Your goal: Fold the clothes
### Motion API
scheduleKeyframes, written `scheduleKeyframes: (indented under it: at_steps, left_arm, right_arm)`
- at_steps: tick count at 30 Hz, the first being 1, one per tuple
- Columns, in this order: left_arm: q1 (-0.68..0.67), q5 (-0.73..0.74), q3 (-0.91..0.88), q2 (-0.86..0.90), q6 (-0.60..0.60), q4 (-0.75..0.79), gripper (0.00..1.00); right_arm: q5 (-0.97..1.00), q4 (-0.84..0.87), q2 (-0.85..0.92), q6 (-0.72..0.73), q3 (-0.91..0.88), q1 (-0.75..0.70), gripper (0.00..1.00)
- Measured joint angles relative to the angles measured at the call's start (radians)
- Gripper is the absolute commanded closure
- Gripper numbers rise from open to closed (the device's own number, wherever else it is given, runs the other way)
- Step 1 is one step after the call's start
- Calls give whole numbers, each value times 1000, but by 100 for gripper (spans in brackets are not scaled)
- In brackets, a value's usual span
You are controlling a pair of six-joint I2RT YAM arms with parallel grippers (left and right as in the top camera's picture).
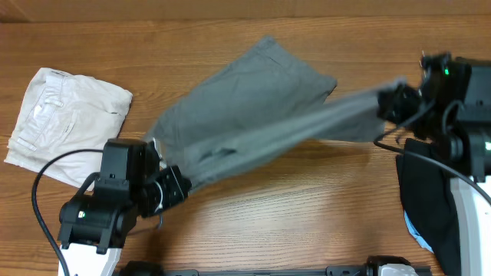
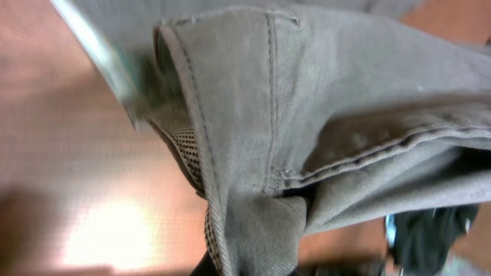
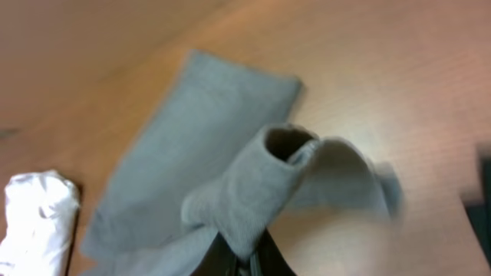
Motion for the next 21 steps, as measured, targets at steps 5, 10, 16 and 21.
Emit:
scheduleKeyframes:
  at_steps: [5, 10, 16, 21]
  left_arm:
    - [28, -92, 0, 72, -98, 138, 96]
    - [68, -158, 0, 199, -192, 239, 96]
    - [103, -184, 0, 351, -292, 329, 96]
    - [126, -204, 0, 457, -364, 397, 96]
  right_arm:
    - [30, 181, 109, -36, 13, 85, 96]
    - [67, 344, 289, -53, 14, 147, 96]
    - [83, 509, 467, -59, 14, 181, 96]
    - [91, 629, 563, -59, 14, 209, 96]
